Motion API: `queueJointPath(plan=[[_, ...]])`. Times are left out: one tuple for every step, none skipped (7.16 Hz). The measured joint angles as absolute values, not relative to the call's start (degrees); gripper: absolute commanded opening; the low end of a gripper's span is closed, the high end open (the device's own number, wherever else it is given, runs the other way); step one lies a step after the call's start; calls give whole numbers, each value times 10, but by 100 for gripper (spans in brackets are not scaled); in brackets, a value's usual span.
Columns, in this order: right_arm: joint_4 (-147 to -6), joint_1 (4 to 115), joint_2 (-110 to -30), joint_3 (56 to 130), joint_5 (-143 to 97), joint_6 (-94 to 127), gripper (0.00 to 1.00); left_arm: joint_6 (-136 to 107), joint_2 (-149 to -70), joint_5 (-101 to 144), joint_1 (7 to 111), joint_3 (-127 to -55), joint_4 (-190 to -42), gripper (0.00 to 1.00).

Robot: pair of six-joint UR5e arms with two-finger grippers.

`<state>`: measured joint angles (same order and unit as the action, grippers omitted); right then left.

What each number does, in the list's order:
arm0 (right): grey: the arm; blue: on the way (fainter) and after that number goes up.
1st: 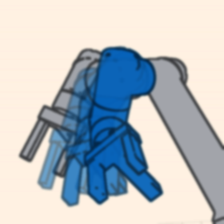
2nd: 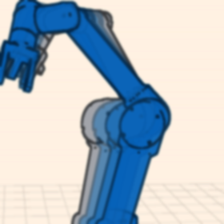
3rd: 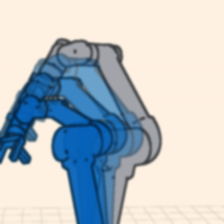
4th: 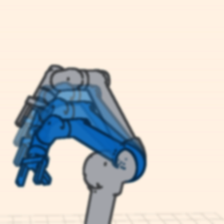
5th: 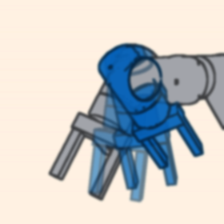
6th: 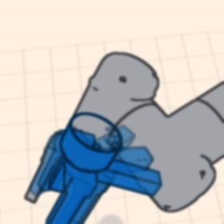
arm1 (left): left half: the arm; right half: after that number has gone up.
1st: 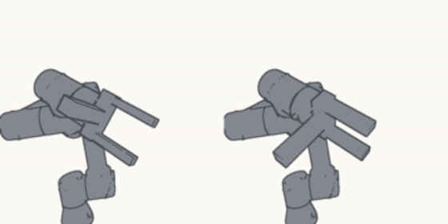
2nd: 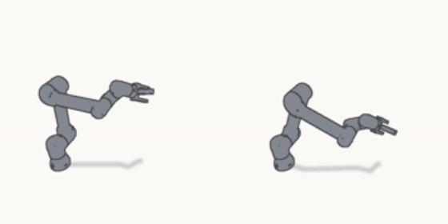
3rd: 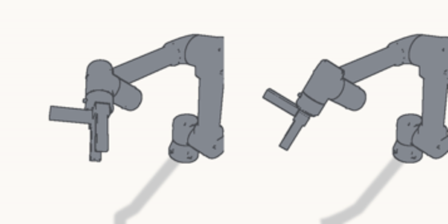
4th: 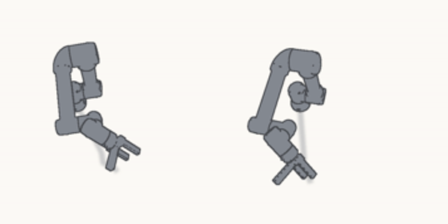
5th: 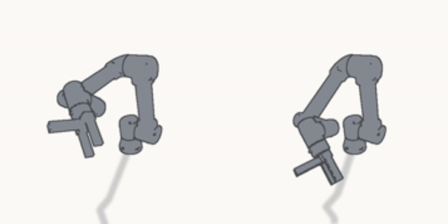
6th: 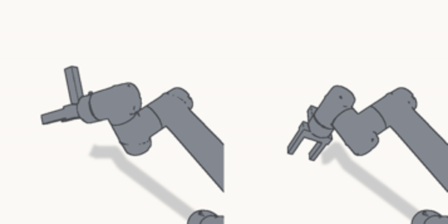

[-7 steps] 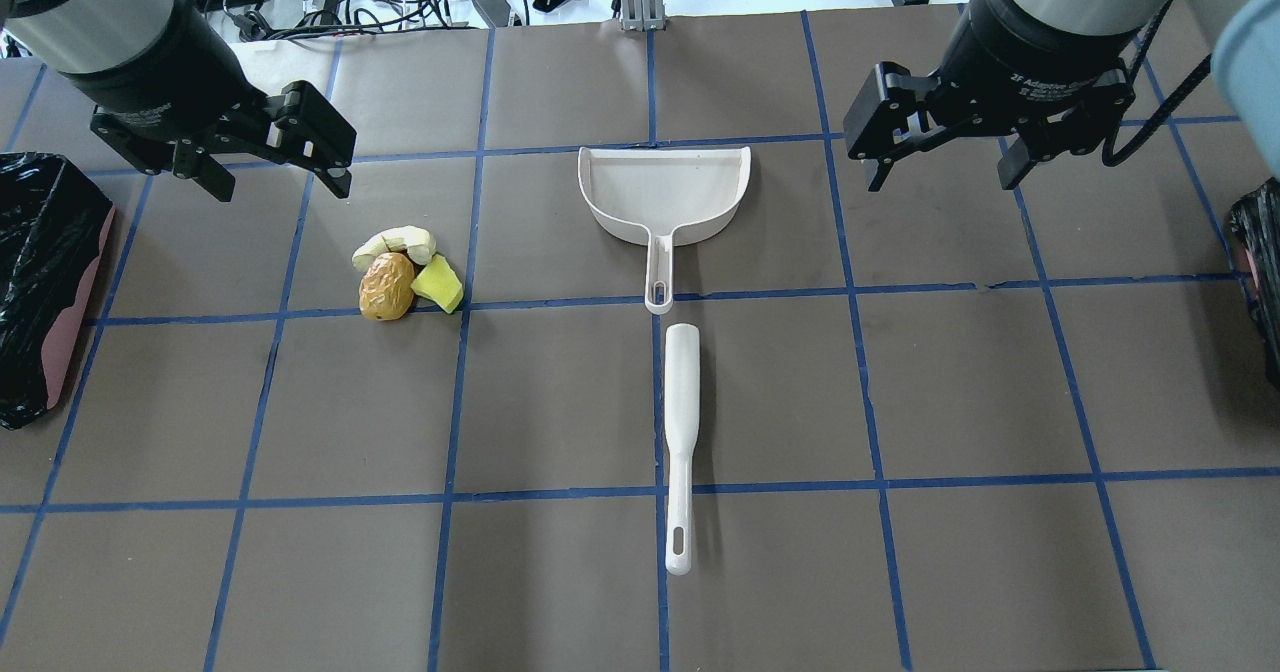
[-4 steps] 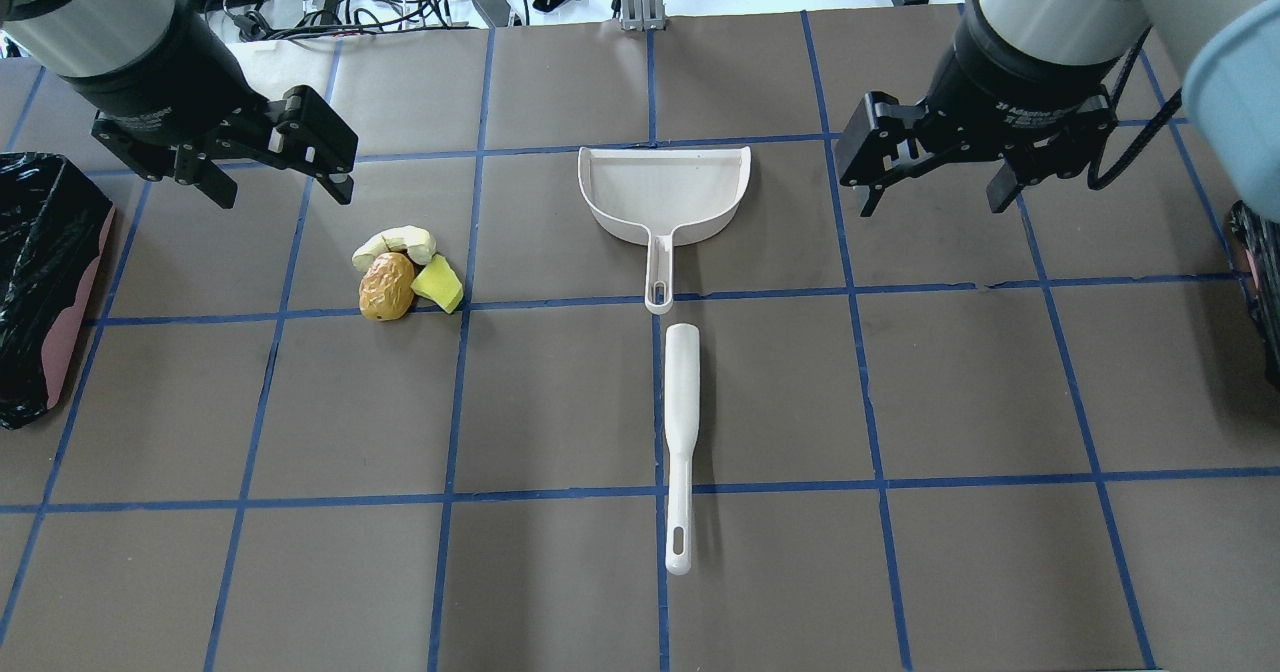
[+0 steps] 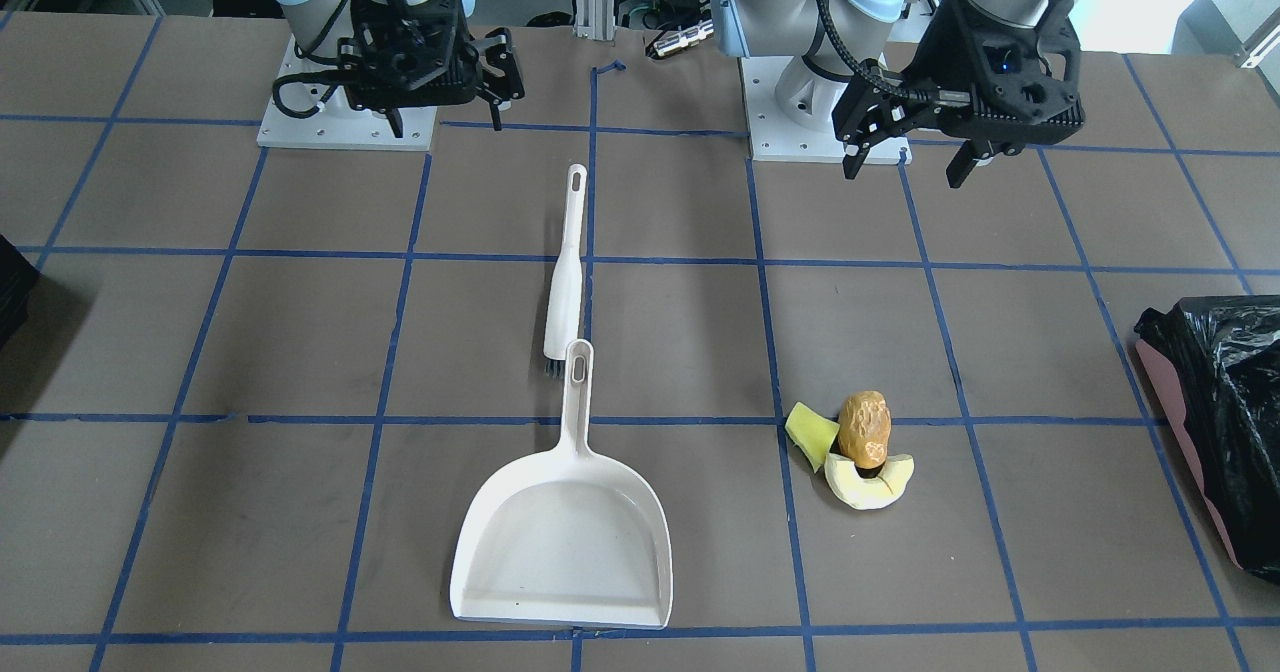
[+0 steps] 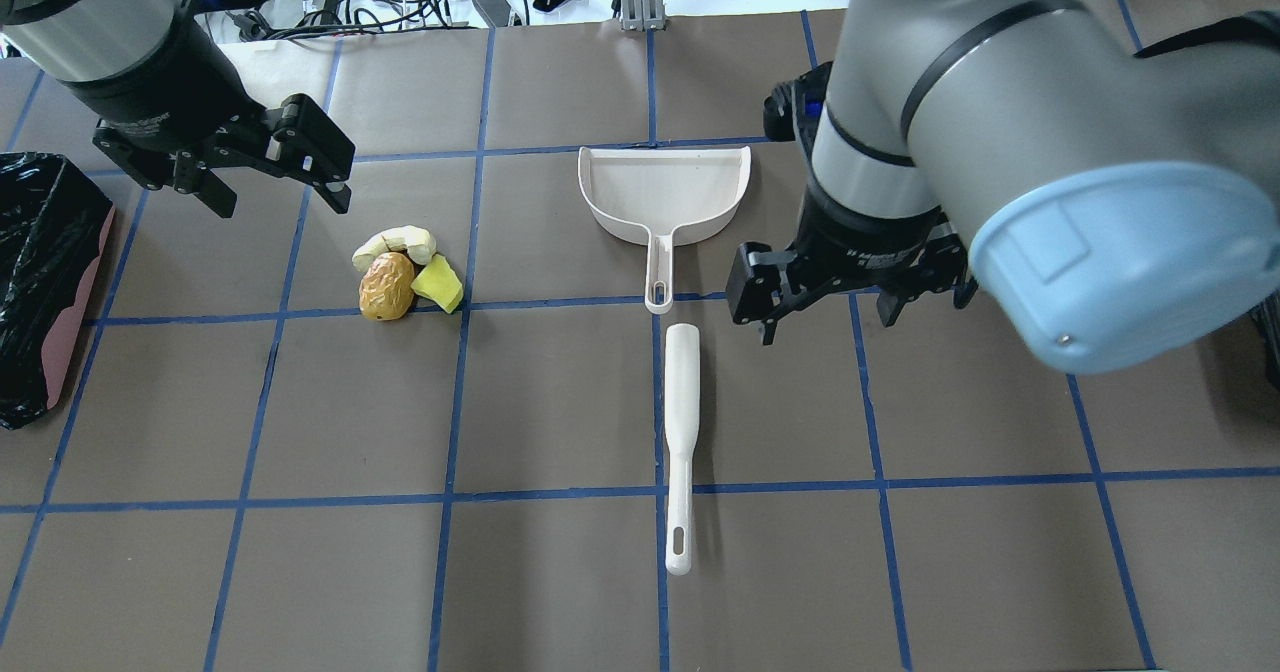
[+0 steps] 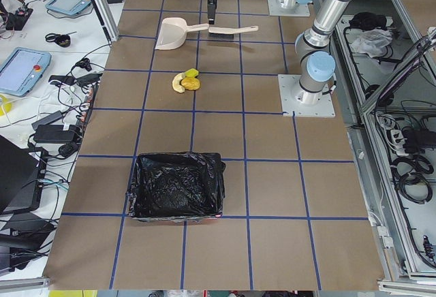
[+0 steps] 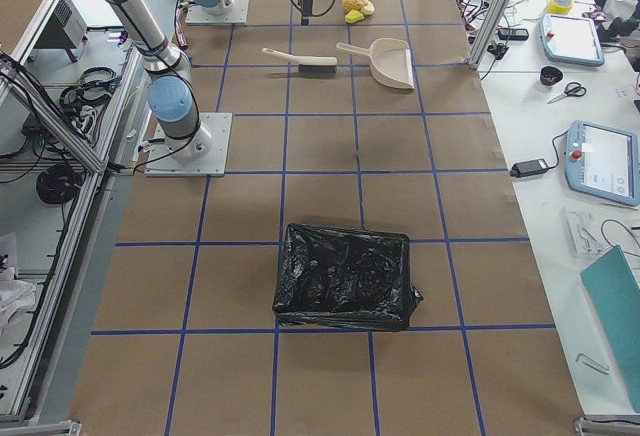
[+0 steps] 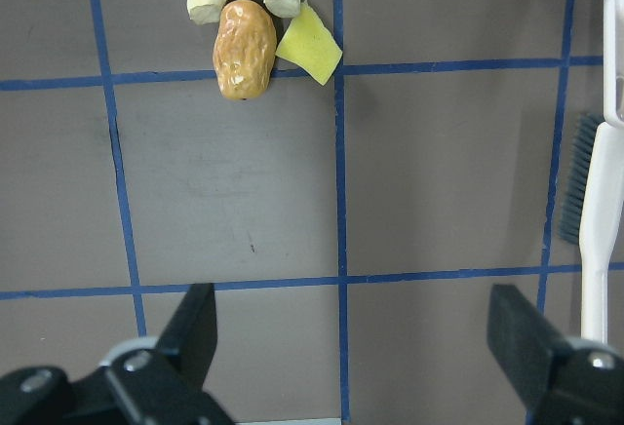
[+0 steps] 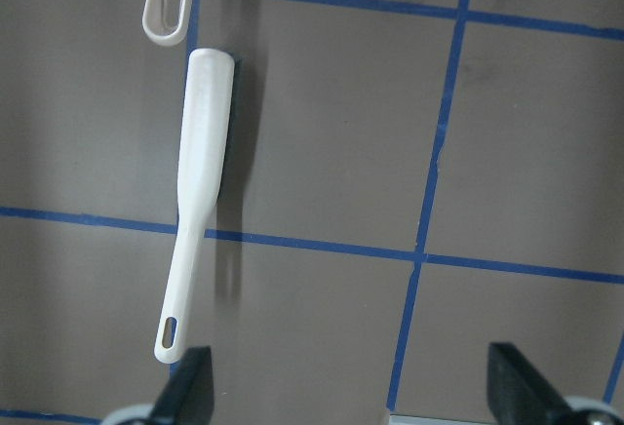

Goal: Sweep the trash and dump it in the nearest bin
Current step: 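Lower the right gripper onto the white brush handle and grasp it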

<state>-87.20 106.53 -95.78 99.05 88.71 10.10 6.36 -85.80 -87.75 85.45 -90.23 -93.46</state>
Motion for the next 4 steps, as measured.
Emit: queueJointPath(plan=[[-891, 1095, -954, 1016, 887, 162, 100, 64, -861, -878, 853, -902, -933, 100], [-920, 1120, -952, 1045, 884, 235, 100, 64, -860, -879, 853, -902, -933, 100], [-956, 1141, -948, 1076, 877, 294, 100, 64, -860, -879, 853, -902, -933, 100], [-985, 1155, -943, 1097, 874, 323, 100, 64, -860, -879, 853, -903, -932, 100]])
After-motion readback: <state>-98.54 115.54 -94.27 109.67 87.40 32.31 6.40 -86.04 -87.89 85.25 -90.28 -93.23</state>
